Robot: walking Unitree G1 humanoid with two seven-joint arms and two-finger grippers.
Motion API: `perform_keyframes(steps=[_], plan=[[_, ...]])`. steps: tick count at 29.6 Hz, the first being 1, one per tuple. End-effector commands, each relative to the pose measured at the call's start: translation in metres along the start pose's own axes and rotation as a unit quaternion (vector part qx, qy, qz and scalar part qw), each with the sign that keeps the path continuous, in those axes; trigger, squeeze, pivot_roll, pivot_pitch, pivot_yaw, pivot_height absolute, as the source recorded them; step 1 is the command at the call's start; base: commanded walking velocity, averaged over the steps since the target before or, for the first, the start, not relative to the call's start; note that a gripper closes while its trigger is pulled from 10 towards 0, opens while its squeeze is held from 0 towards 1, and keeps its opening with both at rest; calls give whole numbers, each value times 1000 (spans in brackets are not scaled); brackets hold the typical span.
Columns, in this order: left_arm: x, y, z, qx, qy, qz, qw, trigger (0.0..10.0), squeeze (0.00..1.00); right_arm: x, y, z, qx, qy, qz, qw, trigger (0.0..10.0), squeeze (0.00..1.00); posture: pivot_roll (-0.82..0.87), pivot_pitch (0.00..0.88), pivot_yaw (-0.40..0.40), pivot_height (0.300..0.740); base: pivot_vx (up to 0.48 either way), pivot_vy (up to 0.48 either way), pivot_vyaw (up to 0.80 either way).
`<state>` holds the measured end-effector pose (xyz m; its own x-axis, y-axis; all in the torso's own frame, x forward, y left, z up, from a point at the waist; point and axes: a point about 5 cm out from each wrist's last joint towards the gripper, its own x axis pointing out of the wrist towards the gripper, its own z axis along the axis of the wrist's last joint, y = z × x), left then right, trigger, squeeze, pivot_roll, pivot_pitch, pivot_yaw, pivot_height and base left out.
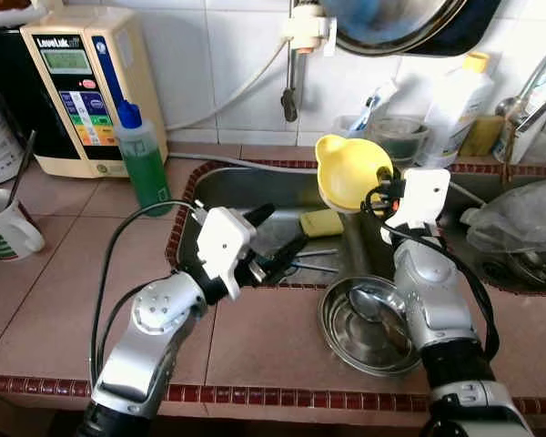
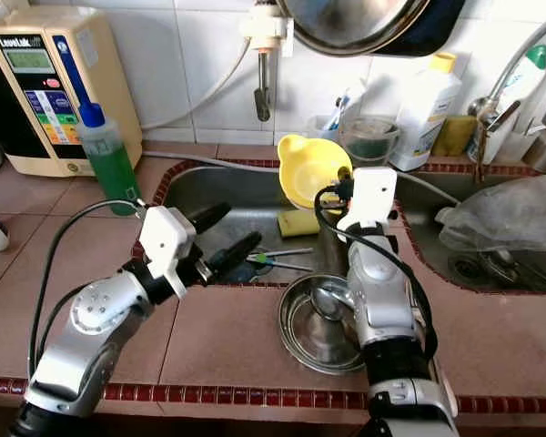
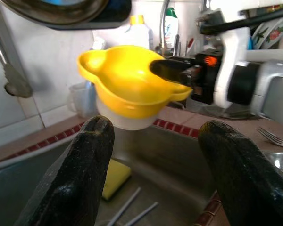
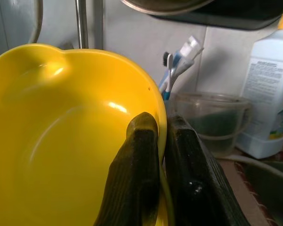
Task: Kitchen organization
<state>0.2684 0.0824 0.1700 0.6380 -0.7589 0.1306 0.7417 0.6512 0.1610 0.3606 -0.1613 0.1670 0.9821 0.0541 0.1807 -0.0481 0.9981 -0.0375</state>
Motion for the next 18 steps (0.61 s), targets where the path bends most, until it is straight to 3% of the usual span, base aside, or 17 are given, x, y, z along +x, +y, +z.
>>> perform_keyframes(steps=[1,10,18], plan=[[2,-9,4,-3,-3,-21,1000,10000,0,3,-4,-3,3,13,9,1000,10000,0,-59,82,21,740,0,0,0],[2,-25,9,-15,-2,-52,999,10000,0,6,-9,-19,-5,69,77,995,10000,0,-68,110,22,740,0,0,0],[-2,-39,3,-5,18,-73,997,10000,0,9,-15,-20,-4,83,105,991,10000,0,-67,149,20,740,0,0,0]])
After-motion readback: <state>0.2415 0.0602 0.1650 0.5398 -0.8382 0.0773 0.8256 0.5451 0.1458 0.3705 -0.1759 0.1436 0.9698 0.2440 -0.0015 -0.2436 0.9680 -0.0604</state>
